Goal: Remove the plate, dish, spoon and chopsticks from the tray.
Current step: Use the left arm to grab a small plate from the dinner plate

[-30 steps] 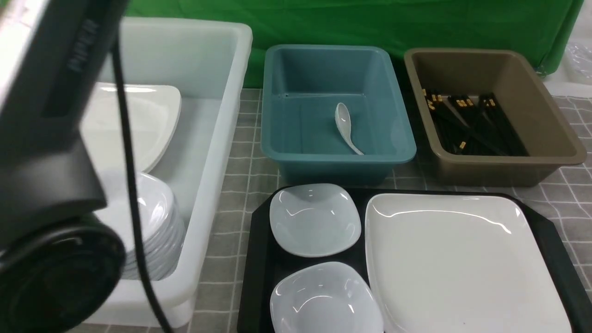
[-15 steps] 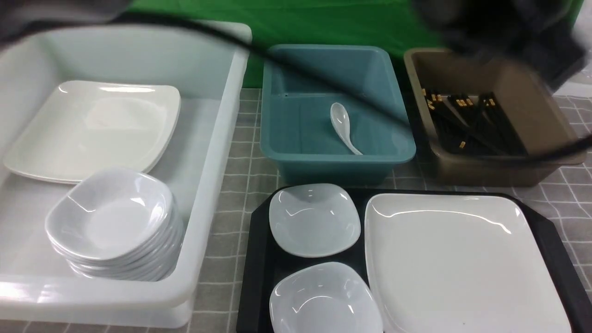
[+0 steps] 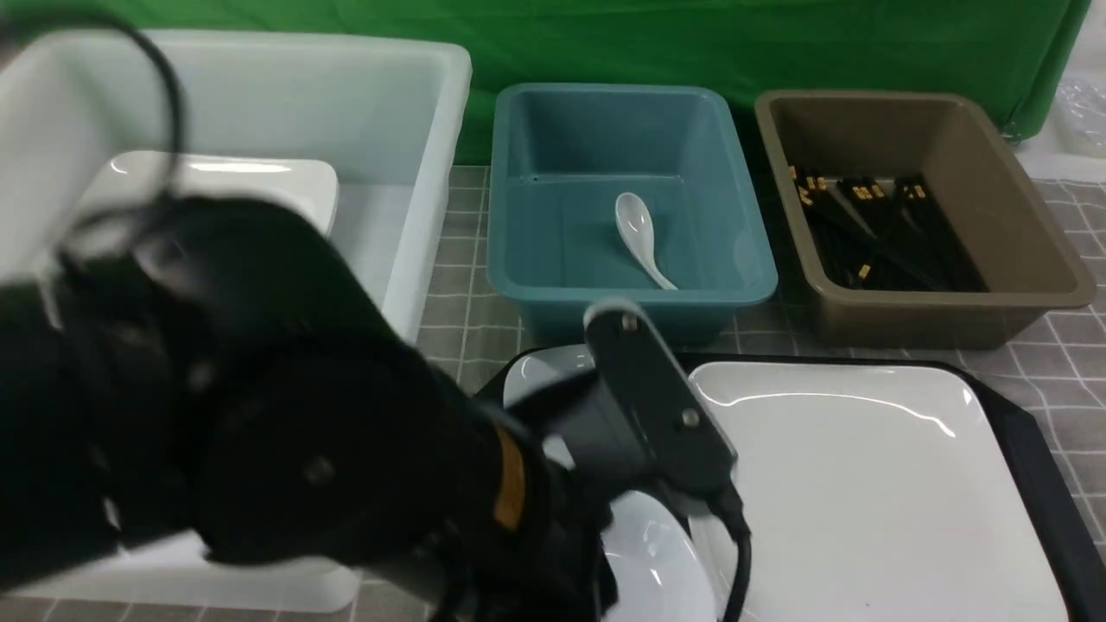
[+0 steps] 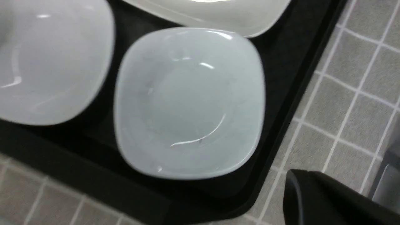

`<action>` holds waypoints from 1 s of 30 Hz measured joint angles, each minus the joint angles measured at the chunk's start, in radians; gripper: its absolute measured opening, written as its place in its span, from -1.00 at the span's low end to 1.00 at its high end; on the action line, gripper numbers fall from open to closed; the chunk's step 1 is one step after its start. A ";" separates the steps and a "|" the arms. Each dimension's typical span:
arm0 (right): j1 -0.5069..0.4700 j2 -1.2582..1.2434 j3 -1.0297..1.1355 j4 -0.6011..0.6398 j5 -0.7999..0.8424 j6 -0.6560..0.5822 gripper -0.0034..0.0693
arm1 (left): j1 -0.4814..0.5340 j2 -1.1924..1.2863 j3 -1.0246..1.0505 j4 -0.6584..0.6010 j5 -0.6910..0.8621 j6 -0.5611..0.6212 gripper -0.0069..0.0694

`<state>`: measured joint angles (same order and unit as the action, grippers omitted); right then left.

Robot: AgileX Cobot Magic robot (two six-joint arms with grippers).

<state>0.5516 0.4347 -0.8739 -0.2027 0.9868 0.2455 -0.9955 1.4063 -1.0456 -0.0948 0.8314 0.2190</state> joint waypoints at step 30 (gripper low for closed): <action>0.000 0.000 0.000 0.037 0.023 -0.001 -0.40 | -0.076 0.410 0.017 0.268 -0.340 -0.271 0.09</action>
<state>0.5516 0.4347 -0.8739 -0.1659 1.0102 0.2442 -1.0718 1.8162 -1.0282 0.1733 0.4918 -0.0523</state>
